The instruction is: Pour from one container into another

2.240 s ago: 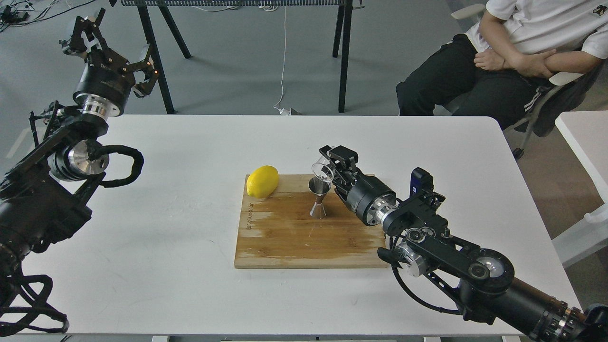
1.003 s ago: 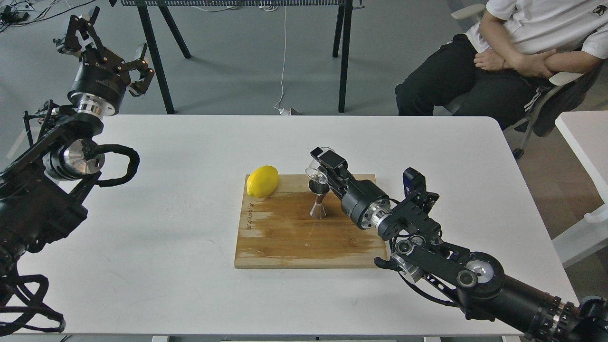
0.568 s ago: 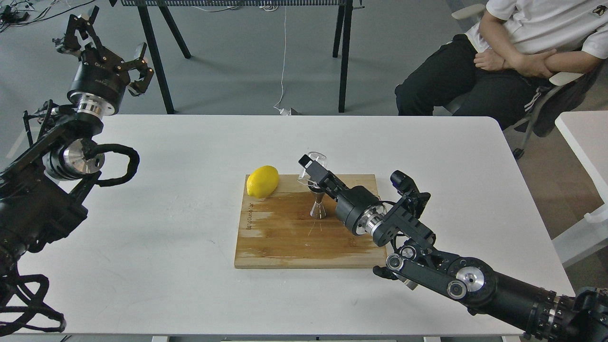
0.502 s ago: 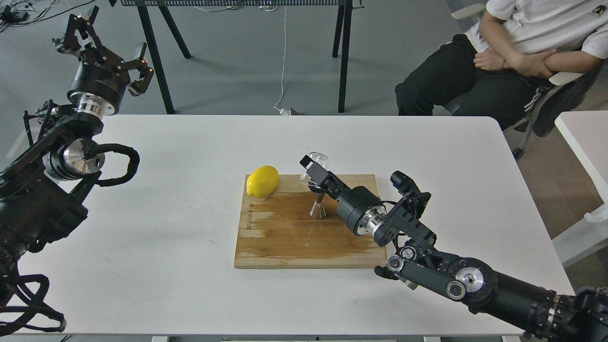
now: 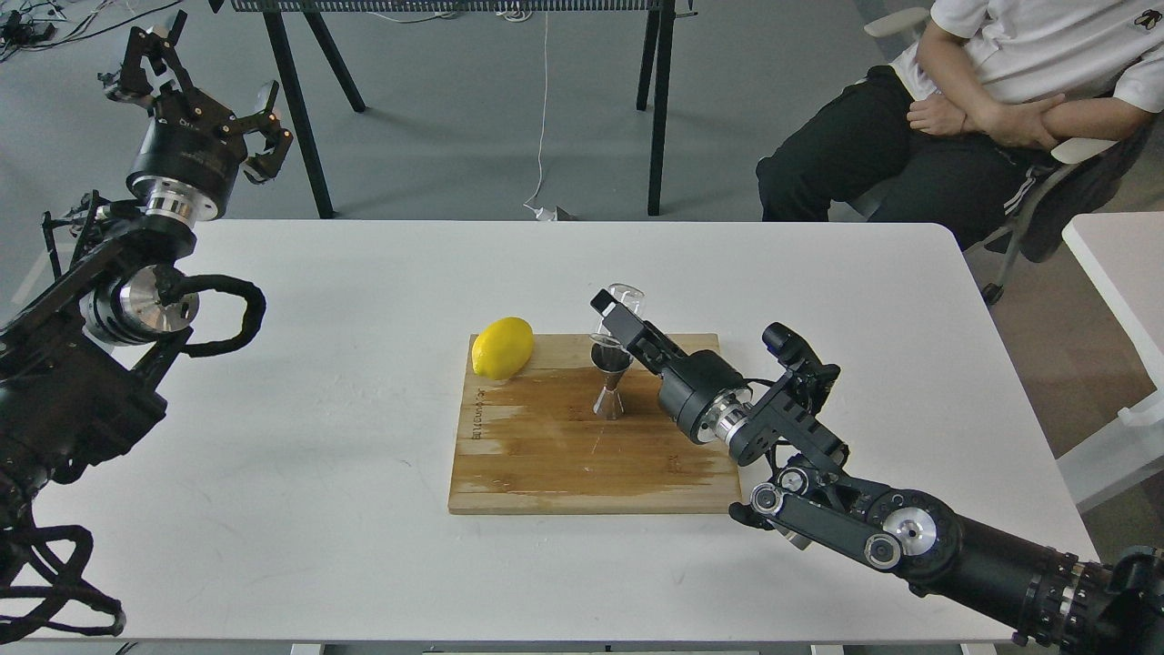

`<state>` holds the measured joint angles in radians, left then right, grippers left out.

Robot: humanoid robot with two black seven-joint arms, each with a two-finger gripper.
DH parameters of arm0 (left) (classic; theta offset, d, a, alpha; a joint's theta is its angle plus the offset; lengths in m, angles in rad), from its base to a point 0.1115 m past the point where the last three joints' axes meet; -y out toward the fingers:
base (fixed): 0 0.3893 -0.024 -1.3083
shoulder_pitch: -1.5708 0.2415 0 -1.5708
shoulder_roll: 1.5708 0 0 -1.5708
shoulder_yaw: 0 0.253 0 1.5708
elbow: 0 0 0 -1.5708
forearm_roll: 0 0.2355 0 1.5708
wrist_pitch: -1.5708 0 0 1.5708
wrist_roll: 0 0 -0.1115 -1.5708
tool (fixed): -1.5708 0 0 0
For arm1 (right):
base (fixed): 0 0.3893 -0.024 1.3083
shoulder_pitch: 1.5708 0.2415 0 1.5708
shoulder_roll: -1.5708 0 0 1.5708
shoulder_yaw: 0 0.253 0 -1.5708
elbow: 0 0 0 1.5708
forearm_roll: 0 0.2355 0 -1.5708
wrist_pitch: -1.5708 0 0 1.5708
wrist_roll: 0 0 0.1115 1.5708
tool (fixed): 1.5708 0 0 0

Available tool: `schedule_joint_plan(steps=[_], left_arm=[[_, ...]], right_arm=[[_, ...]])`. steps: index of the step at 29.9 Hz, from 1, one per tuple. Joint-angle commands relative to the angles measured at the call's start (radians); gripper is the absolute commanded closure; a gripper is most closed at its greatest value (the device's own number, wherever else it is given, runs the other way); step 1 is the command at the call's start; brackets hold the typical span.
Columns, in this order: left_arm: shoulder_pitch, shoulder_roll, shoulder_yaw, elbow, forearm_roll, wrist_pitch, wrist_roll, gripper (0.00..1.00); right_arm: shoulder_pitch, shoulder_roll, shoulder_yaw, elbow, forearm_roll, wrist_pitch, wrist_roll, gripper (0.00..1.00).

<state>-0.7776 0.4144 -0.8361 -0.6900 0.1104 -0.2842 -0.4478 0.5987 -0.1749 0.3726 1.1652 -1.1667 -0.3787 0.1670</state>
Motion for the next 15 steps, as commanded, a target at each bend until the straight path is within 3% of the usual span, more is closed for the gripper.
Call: schedule_joint_plan(steps=[1,5,15], left_arm=[[0.0,0.001,0.0,0.0,0.0,0.0,0.0,0.0],[0.0,0.004,0.0,0.0,0.0,0.0,0.0,0.0],[0.0,0.006,0.0,0.0,0.0,0.0,0.001,0.0]], right_arm=[[-0.005,-0.024,0.045,0.036,0.009,0.001,-0.004,0.68],[-0.014,-0.047,0.121,0.096,0.117,0.01,-0.015,0.68],[-0.085,-0.225,0.272,0.255,0.695,0.04,-0.02,0.68]])
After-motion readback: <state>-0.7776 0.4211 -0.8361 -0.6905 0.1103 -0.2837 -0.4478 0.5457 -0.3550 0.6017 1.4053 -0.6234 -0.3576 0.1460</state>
